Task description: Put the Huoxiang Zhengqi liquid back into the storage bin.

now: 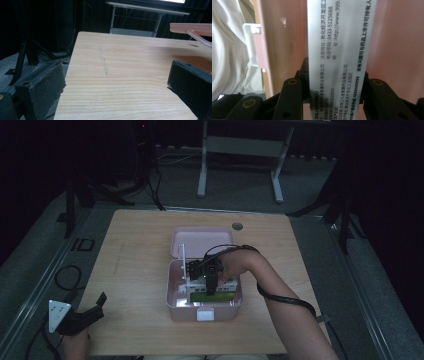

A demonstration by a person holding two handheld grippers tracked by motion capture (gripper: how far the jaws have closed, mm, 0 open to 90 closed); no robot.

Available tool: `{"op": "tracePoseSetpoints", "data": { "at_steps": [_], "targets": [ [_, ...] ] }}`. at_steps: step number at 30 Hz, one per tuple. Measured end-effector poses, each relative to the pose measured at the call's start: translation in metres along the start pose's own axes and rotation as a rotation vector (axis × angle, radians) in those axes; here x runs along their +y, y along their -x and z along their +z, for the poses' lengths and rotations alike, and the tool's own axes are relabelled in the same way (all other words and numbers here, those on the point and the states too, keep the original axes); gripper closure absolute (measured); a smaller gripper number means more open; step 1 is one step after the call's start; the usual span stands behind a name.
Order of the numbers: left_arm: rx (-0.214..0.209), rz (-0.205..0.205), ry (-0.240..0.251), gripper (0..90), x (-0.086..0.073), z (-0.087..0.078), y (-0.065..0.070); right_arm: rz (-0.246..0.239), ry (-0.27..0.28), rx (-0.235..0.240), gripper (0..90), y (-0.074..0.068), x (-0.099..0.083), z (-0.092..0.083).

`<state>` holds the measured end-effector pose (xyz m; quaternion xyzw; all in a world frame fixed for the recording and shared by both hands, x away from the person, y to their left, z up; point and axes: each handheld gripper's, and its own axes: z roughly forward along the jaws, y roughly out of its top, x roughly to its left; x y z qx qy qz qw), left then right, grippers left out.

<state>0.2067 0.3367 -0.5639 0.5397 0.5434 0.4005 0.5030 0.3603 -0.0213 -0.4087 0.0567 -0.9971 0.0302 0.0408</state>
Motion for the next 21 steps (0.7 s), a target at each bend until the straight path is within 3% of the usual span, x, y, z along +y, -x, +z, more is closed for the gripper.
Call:
{"op": "tracePoseSetpoints", "data": {
  "at_steps": [21],
  "targets": [
    [-0.002, 0.000, -0.003, 1.0, 0.000, 0.000, 0.000, -0.017, 0.012, 0.012, 63.2, 0.002, 0.003, 0.043]
  ]
}}
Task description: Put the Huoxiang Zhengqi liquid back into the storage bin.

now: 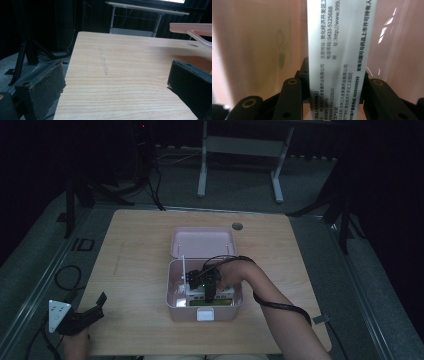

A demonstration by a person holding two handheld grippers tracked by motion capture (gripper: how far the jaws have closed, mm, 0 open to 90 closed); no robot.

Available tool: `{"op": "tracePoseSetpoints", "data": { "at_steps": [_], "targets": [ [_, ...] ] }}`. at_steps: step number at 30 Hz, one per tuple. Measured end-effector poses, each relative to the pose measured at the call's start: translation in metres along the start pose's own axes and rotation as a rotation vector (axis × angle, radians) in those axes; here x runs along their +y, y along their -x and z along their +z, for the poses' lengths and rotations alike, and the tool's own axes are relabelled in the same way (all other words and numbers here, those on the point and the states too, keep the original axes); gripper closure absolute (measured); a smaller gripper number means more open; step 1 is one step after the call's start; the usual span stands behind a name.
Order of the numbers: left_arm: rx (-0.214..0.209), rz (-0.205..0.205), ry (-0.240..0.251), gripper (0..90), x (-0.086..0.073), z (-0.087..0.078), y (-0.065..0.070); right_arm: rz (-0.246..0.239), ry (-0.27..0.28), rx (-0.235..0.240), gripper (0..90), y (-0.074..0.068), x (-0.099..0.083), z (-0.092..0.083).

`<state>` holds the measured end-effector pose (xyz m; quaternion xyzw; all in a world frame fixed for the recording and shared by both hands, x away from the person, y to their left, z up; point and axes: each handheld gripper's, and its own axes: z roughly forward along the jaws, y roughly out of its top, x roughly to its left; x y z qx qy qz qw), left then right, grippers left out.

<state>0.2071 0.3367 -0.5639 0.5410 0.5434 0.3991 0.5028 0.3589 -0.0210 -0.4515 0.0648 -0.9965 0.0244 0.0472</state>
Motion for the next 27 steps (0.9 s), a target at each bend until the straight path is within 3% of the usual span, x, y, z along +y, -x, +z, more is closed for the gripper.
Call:
{"op": "tracePoseSetpoints", "data": {
  "at_steps": [12, 22, 27],
  "targets": [
    [0.000, 0.001, 0.001, 1.0, 0.000, 0.000, 0.000, -0.006, -0.013, 0.013, 63.0, -0.001, -0.001, 0.022],
    [0.002, 0.002, 0.002, 1.0, 0.000, 0.000, 0.000, 0.006, -0.009, 0.011, 59.9, -0.003, -0.002, 0.021],
    [0.002, 0.003, 0.001, 1.0, 0.000, 0.000, 0.001, 0.004, 0.008, 0.007, 57.7, -0.006, -0.005, 0.007]
  ]
}}
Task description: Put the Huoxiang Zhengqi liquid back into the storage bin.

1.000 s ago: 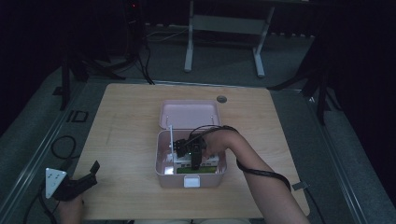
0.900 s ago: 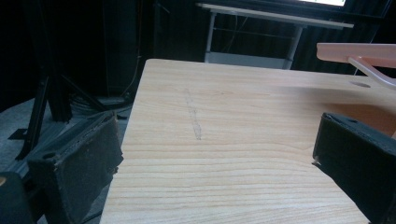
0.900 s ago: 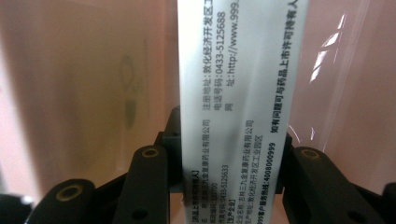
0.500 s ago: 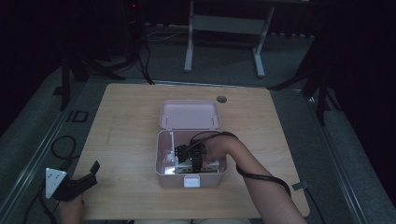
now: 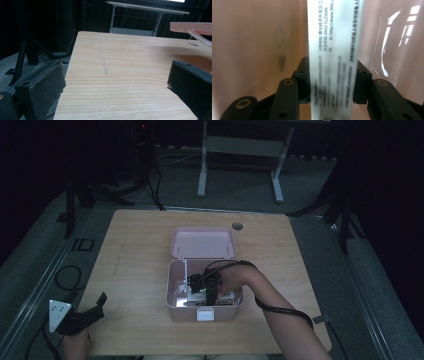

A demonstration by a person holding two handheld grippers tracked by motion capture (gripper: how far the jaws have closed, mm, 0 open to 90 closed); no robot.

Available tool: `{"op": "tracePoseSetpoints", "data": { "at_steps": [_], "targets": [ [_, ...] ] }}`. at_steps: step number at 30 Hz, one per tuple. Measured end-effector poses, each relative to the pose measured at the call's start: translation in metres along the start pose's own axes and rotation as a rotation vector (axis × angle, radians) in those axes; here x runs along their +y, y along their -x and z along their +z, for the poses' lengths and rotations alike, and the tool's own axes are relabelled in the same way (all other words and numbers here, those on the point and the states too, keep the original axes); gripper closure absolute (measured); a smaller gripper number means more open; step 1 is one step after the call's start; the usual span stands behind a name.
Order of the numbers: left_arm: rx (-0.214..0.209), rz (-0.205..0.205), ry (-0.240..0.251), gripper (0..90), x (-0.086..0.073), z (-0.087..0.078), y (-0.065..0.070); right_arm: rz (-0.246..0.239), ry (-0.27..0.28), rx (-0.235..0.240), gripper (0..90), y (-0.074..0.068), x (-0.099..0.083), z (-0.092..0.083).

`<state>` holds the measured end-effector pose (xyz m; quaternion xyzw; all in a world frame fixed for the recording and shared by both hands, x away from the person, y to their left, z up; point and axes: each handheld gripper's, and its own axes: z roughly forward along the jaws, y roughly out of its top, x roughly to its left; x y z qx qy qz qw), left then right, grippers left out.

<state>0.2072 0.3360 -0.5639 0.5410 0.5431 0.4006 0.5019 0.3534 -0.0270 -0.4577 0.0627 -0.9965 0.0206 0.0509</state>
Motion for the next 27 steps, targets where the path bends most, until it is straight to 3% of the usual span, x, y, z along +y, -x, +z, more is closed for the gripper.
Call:
{"op": "tracePoseSetpoints", "data": {
  "at_steps": [11, 15, 24, 27],
  "targets": [
    [0.002, -0.001, 0.001, 1.0, 0.000, 0.000, 0.000, 0.010, 0.055, -0.047, 57.2, -0.007, -0.015, -0.036],
    [0.001, -0.001, 0.000, 1.0, 0.000, 0.000, 0.000, 0.035, 0.071, -0.063, 54.5, -0.007, -0.026, -0.047],
    [0.000, -0.001, -0.001, 1.0, 0.000, 0.000, 0.000, 0.083, 0.137, -0.101, 43.1, -0.002, -0.053, -0.067],
    [0.000, -0.002, 0.001, 1.0, 0.000, 0.000, 0.000, 0.100, 0.182, -0.113, 34.5, -0.001, -0.064, -0.075]
  ]
}}
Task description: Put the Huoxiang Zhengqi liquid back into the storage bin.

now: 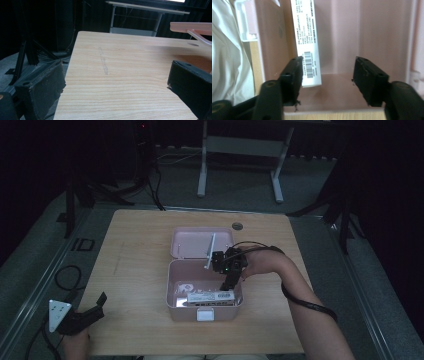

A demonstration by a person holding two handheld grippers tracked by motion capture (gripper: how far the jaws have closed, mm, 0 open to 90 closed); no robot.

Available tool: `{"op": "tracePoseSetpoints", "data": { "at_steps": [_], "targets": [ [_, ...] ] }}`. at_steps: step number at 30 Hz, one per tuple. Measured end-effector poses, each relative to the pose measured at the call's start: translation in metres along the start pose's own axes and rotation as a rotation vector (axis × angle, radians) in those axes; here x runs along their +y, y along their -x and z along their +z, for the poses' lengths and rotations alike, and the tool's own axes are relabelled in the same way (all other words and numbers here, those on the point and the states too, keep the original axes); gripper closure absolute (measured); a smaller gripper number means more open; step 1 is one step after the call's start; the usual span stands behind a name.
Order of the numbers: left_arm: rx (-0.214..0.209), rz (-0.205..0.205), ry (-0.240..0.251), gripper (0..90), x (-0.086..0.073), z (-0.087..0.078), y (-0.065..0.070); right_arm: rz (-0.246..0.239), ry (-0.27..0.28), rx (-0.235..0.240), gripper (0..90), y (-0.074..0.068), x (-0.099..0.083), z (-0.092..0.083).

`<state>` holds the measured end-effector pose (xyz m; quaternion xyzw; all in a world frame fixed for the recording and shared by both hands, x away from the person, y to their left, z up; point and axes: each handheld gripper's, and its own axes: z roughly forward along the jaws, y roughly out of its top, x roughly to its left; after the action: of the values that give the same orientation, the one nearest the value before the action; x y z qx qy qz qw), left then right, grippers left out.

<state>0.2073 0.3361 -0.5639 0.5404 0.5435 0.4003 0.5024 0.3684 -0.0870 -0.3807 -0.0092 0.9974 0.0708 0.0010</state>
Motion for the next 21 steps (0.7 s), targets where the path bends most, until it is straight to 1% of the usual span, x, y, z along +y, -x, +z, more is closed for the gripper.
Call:
{"op": "tracePoseSetpoints", "data": {
  "at_steps": [1, 4, 7, 9, 10, 11, 12, 15, 17, 21],
  "targets": [
    [0.000, 0.000, 0.000, 1.0, 0.000, 0.000, 0.000, 0.013, 0.017, -0.009, 33.8, 0.001, -0.003, -0.003],
    [-0.001, 0.000, -0.001, 1.0, 0.000, 0.000, 0.000, 0.055, 0.051, -0.041, 27.2, 0.007, -0.015, -0.012],
    [0.000, 0.001, -0.001, 1.0, 0.000, 0.000, 0.000, 0.101, 0.074, -0.037, 24.2, 0.013, -0.029, -0.017],
    [0.000, 0.001, -0.001, 1.0, 0.000, 0.000, 0.000, 0.118, 0.067, -0.033, 18.4, 0.016, -0.039, -0.017],
    [0.000, 0.001, -0.001, 1.0, 0.000, 0.000, 0.000, 0.127, 0.064, -0.037, 18.1, 0.017, -0.044, -0.018],
    [-0.001, 0.000, -0.001, 1.0, 0.000, 0.000, 0.000, 0.141, 0.068, -0.029, 16.3, 0.019, -0.049, -0.018],
    [-0.001, 0.001, -0.001, 1.0, 0.000, 0.000, 0.000, 0.157, 0.079, -0.024, 13.5, 0.020, -0.058, -0.018],
    [0.000, 0.002, -0.001, 1.0, 0.000, 0.000, 0.000, 0.170, 0.091, -0.048, 13.1, 0.023, -0.073, -0.015],
    [-0.002, -0.001, -0.004, 1.0, 0.000, 0.000, 0.000, 0.192, 0.095, -0.058, 13.3, 0.026, -0.082, -0.012],
    [-0.001, 0.000, -0.004, 1.0, 0.000, 0.000, 0.000, 0.214, 0.096, -0.114, 13.4, 0.030, -0.099, 0.003]
  ]
}}
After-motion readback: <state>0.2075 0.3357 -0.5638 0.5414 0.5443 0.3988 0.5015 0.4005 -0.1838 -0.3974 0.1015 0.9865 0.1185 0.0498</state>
